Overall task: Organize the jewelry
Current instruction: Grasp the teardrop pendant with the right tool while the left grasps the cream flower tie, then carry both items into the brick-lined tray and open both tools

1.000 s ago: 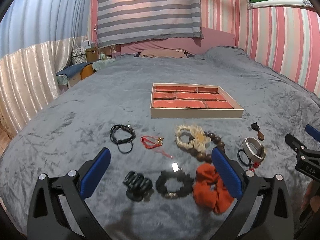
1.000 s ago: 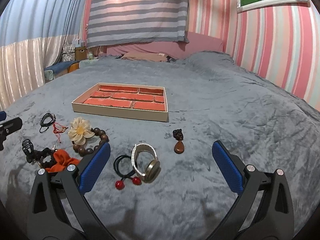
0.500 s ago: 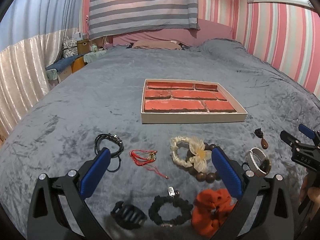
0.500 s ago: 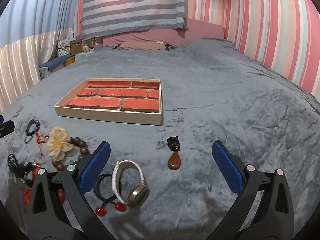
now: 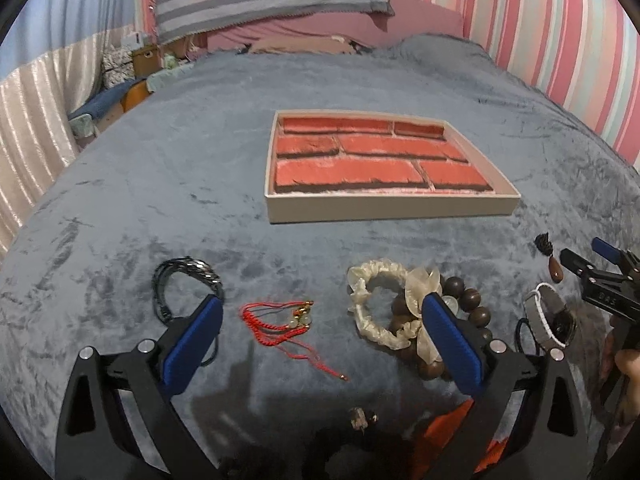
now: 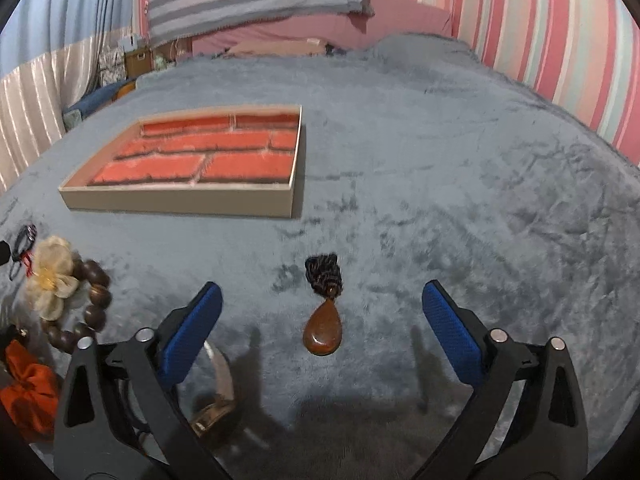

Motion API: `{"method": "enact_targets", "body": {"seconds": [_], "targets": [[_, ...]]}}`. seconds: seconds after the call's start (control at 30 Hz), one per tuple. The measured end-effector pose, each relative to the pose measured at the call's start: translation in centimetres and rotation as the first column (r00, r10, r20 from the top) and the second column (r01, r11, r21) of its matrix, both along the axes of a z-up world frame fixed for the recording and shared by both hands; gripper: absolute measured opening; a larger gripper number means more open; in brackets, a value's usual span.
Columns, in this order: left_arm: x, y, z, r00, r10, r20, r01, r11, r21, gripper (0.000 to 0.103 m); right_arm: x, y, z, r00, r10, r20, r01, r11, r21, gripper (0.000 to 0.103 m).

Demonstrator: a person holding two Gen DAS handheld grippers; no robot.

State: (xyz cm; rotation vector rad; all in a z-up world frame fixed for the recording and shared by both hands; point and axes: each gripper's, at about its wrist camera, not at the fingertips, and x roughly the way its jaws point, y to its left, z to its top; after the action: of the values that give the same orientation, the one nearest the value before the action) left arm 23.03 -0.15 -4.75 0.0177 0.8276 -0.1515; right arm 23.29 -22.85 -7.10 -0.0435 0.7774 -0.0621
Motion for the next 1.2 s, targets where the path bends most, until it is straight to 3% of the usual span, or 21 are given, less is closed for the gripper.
{"method": "enact_targets", "body": {"seconds": [0.2,0.5,0.57,0.73,0.8,0.87,0.97,1.2], "targets": [[2.5,-0.1,-2.0,0.995,-0.033,-0.096,0.031,0.999,-0.021,0.078,1.7,-0.1,-1.6,0.999,0.003,-0.050,-0.004,1.000,-0.011,0.088],[3.4,-0.9,-3.3,0.985,-0.075,-0.159,0.071,0.997,-0.029,0.076,4.8,-1.1,-3.2,0.990,0.016,-0.141,-0.017,1.000,-0.005,0.069],[3.9,-1.3,-3.5,0.981,-0.080,-0.174,0.076,0.997,-0.030,0.069,5.2,-1.4,-3.2,0.989,0.019,-0.148,-0.016,1.000,0.020,0.064],[5.2,-2.0,-4.2,0.969,-0.097,-0.229,0.089,0.995,-0.045,0.041,5.9,-1.7,-3.2,0.986,0.015,-0.163,-0.010,0.999,0.033,0.052],[5.5,-2.2,-4.6,0.963,-0.103,-0.248,0.093,0.994,-0.050,0.035,5.9,-1.6,-3.2,0.986,0.018,-0.164,-0.013,0.999,0.032,0.048],[5.4,-2.4,-4.7,0.964,-0.099,-0.245,0.093,0.995,-0.036,0.031,5.9,-1.5,-3.1,0.986,0.025,-0.165,-0.021,0.999,0.027,0.039],[5.4,-2.5,-4.6,0.965,-0.098,-0.244,0.092,0.995,-0.036,0.016,6.2,-1.4,-3.1,0.985,0.031,-0.171,-0.027,0.999,0.027,0.026],[5.8,-1.8,-4.4,0.960,-0.080,-0.269,0.061,0.995,-0.079,0.008,6.6,-1.8,-2.8,0.985,0.024,-0.173,-0.014,0.998,0.062,0.024]]}}
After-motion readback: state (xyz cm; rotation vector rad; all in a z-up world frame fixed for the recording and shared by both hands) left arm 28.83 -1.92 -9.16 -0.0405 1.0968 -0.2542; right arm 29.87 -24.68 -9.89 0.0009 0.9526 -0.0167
